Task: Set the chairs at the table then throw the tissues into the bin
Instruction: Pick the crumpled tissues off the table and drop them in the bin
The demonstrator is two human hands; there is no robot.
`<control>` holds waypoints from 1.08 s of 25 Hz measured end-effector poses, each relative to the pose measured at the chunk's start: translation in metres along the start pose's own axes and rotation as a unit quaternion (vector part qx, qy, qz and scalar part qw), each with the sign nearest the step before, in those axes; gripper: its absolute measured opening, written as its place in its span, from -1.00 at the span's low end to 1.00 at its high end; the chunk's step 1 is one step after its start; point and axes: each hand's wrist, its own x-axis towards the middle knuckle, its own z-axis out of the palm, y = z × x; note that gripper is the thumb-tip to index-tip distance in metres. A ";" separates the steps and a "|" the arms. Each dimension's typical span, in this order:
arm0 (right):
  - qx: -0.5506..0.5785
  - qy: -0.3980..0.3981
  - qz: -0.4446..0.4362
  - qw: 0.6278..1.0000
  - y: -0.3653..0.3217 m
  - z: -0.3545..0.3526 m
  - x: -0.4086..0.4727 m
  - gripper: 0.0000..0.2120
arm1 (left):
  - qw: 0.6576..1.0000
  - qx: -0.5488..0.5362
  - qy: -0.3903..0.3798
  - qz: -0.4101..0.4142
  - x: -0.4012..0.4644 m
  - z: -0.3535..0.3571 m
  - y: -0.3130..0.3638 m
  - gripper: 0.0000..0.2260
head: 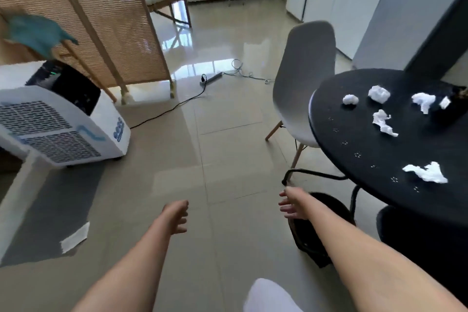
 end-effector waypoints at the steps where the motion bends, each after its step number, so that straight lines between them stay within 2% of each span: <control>1: 0.022 0.010 0.009 1.000 -0.009 0.000 0.005 -0.82 | 0.999 0.024 -0.029 0.000 0.014 0.003 0.022 -0.89; 4: 0.092 0.048 0.023 0.994 -0.034 -0.007 0.034 -0.80 | 0.988 0.086 -0.125 0.003 0.052 0.023 0.083 -0.82; 6: 0.133 0.071 0.033 0.988 -0.053 -0.013 0.051 -0.78 | 0.981 0.103 -0.163 0.007 0.076 0.037 0.123 -0.81; 10: 0.220 0.095 0.071 0.968 -0.091 -0.028 0.083 -0.61 | 0.970 0.165 -0.177 0.032 0.125 0.071 0.213 -0.83; 14: 0.273 0.139 0.087 0.948 -0.114 -0.043 0.089 -0.60 | 0.953 0.222 -0.198 0.061 0.144 0.118 0.283 -0.84; 18: 0.336 0.179 0.114 0.918 -0.118 -0.058 0.094 -0.61 | 0.905 0.323 -0.263 0.086 0.147 0.182 0.340 -0.87; 21: 0.356 0.208 0.123 0.903 -0.121 -0.064 0.085 -0.63 | 0.853 0.396 -0.312 0.132 0.140 0.229 0.378 -0.86; 23: 0.344 0.244 0.128 0.898 -0.127 -0.067 0.075 -0.63 | 0.801 0.457 -0.334 0.193 0.130 0.264 0.402 -0.89; 25: 0.261 0.276 0.141 0.914 -0.135 -0.070 0.060 -0.66 | 0.705 0.547 -0.335 0.302 0.116 0.295 0.420 -0.88; 27: 0.145 0.304 0.138 0.931 -0.141 -0.079 0.049 -0.77 | 0.575 0.613 -0.313 0.443 0.102 0.321 0.434 -0.86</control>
